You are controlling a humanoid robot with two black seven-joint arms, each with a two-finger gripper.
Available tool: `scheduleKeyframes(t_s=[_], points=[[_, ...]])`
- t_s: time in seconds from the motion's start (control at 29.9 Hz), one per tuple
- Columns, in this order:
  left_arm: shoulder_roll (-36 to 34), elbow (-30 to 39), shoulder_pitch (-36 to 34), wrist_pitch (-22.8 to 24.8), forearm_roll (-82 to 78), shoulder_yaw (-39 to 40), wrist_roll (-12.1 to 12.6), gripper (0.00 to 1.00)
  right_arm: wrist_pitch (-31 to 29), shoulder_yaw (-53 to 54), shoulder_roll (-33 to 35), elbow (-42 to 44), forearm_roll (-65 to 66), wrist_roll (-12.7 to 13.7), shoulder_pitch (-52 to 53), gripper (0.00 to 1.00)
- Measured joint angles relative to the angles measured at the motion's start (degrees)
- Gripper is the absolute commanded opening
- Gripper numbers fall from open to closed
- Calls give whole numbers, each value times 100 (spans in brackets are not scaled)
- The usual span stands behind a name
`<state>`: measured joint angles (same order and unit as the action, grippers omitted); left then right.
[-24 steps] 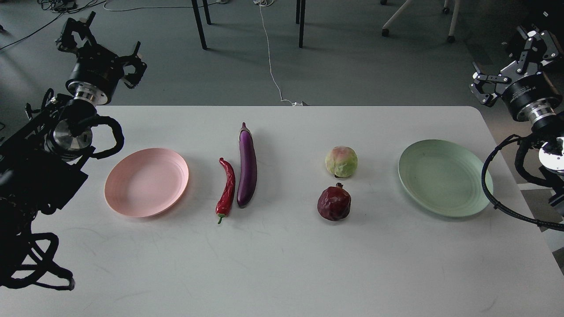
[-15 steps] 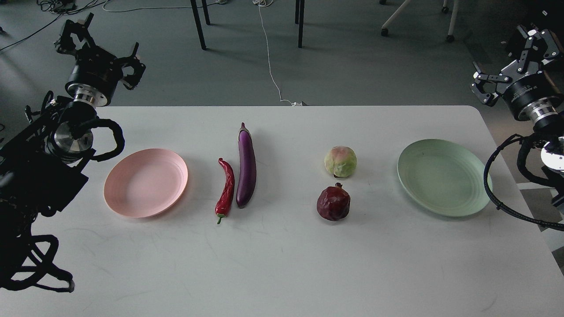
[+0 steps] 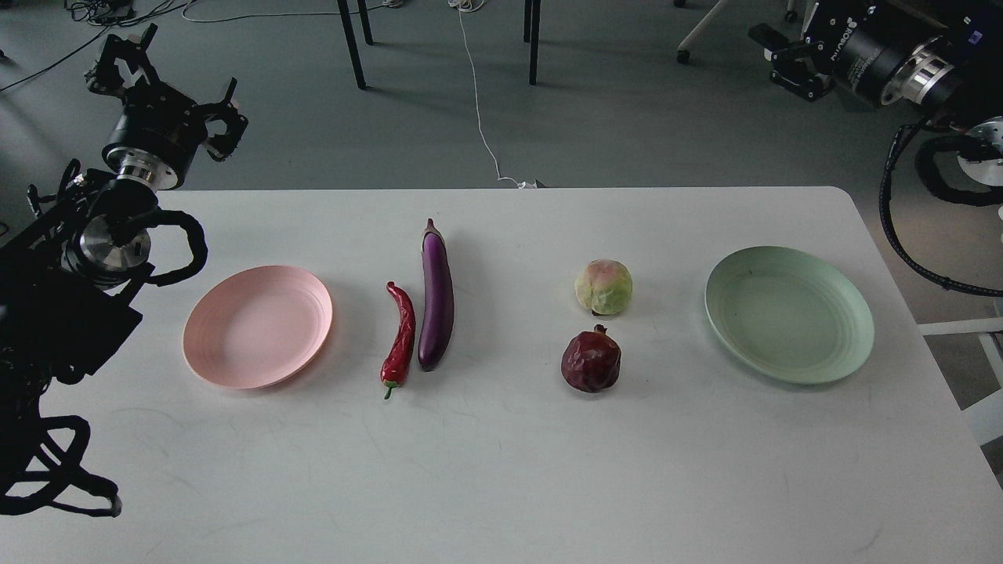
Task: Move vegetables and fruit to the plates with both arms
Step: 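Move the right gripper toward the pale green vegetable, then grasp the pale green vegetable with the right gripper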
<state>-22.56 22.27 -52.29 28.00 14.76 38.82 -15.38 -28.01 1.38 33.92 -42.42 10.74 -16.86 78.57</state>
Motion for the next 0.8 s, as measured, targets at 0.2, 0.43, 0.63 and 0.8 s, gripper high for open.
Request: scheduleKeyframes(t_s=[0.2,0.43,0.63,0.8], points=[[-52,48,-27,0,-15,22,-50,99,-1,-1877,-539,-424,1327,-5,1246,99],[-120,60,-110,0,-9,32,-71,99,-1,-3078,-1449,-614,2681,-19,1610,98],[-191,59,-113,0,-7,37,-54,99,1,-4101,-2413,-90,3488,-219,1530,96],[-199,58,-80,0,-2,45,-56,99,3,-4583,-2928,323,4189,-509,1252,96]])
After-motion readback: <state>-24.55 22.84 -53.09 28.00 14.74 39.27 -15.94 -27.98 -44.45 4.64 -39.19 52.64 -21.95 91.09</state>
